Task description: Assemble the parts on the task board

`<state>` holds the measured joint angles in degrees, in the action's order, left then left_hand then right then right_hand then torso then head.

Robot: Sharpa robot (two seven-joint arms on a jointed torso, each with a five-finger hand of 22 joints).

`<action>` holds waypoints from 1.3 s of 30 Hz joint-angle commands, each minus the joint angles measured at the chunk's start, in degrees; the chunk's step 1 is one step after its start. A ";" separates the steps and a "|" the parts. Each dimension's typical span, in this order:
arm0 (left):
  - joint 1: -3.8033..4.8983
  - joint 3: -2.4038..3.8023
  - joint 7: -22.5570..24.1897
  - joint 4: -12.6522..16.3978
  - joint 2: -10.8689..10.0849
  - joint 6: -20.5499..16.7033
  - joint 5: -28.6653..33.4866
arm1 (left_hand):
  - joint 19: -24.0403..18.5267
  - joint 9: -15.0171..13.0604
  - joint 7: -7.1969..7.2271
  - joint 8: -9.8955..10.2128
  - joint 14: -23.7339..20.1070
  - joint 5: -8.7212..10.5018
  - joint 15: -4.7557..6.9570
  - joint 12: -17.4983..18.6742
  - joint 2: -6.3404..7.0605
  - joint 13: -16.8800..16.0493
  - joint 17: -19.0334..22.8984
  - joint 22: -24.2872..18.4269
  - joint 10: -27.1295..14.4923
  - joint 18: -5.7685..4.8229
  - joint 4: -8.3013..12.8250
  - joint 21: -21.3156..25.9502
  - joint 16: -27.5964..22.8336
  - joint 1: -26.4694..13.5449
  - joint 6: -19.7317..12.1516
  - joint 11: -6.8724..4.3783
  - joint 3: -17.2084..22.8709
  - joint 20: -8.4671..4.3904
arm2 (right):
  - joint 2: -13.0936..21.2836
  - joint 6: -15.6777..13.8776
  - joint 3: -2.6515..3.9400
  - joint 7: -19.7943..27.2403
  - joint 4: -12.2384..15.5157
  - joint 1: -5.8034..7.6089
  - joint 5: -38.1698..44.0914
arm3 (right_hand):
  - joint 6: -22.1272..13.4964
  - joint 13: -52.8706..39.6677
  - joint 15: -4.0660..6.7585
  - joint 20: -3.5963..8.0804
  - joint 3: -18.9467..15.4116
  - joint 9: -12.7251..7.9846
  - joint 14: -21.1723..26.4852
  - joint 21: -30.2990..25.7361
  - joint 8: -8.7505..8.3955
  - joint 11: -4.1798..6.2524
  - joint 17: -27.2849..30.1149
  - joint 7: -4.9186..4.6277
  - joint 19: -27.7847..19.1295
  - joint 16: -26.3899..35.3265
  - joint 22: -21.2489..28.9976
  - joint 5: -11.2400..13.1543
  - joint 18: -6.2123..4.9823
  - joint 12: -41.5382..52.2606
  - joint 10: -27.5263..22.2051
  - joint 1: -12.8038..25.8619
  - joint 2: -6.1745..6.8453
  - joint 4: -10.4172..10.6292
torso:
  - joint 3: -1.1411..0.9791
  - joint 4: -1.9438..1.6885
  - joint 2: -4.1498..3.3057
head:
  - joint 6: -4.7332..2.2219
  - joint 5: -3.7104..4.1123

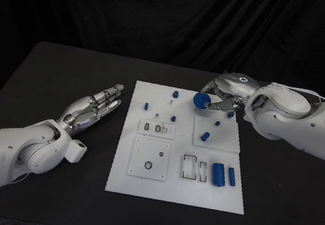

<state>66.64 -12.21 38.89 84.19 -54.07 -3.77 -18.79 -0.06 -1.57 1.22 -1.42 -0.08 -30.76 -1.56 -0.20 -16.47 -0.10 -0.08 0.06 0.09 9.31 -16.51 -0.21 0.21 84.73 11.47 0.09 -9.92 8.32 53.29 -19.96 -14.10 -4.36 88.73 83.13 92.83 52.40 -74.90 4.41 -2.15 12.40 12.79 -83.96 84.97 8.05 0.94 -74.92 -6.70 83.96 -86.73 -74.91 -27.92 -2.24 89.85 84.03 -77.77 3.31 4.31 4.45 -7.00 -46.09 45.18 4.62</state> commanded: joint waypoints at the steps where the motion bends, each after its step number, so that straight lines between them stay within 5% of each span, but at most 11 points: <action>1: 0.05 0.04 8.13 0.08 0.18 0.70 0.01 | 0.06 0.04 0.08 -0.07 0.08 -0.07 -0.28 0.20 0.07 0.10 0.08 -0.06 -0.09 1.02 -0.03 0.21 -0.21 0.28 -0.33 0.33 0.25 0.43 | -0.87 -1.53 0.01 0.76 0.67 0.32 1.10 | 2.56 -15.10 0.36 0.46 0.19 15.07 -4.79 0.01 9.71 0.37 -10.21 3.00 2.18 0.23 -10.78 -0.32 0.52 0.15 5.97 0.85 0.06 0.25 | 0.00 0.00 0.01 | -0.01 0.10; 31: 0.05 0.04 7.93 -0.42 1.02 1.13 0.01 | 0.06 0.04 0.12 -0.08 0.08 -0.05 -0.48 0.20 0.06 0.10 0.08 -0.06 -0.09 1.01 -0.03 0.21 -0.21 0.20 -0.34 0.42 0.30 0.63 | -15.46 6.83 0.08 -0.29 -9.61 -0.16 1.20 | -0.72 -15.10 -0.29 -0.06 1.69 15.27 -4.31 -1.55 6.97 -0.43 -8.65 1.94 1.15 1.57 -9.69 0.77 0.07 0.15 5.97 1.72 0.52 0.33 | -0.01 -0.06 -0.05 | 0.34 0.62; 39: 0.05 0.04 7.90 -0.63 1.23 1.31 0.03 | 0.06 0.04 0.12 -0.07 0.08 0.04 -0.52 0.20 0.06 0.10 0.08 -0.06 -0.09 1.01 -0.02 0.21 -0.21 0.19 -0.39 0.48 0.33 0.68 | -16.13 7.32 0.13 -0.45 -10.48 -0.42 1.21 | -2.65 -15.10 -0.62 -0.45 3.03 13.80 -3.97 -2.70 3.49 -0.81 -7.66 1.45 0.48 2.53 -8.98 1.32 -0.23 0.15 5.97 2.49 1.18 0.50 | 0.00 -0.03 -0.04 | 0.57 0.55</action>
<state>66.64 -12.21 38.89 83.52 -52.97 -3.29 -18.78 -0.05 -1.57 1.22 -1.42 0.13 -30.76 -1.76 -0.20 -16.47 -0.07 -0.05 0.09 0.09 9.31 -16.51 -0.20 0.21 84.73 11.47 0.09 -9.92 8.73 37.19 -13.92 -14.01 -4.05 78.40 82.88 93.60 50.28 -74.93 4.22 -2.15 15.14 12.80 -84.14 82.45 9.97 0.50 -74.91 -5.05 83.95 -84.51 -74.90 -26.97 -2.24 89.85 84.02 -75.82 4.54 4.84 4.46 -7.04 -46.14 45.66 5.15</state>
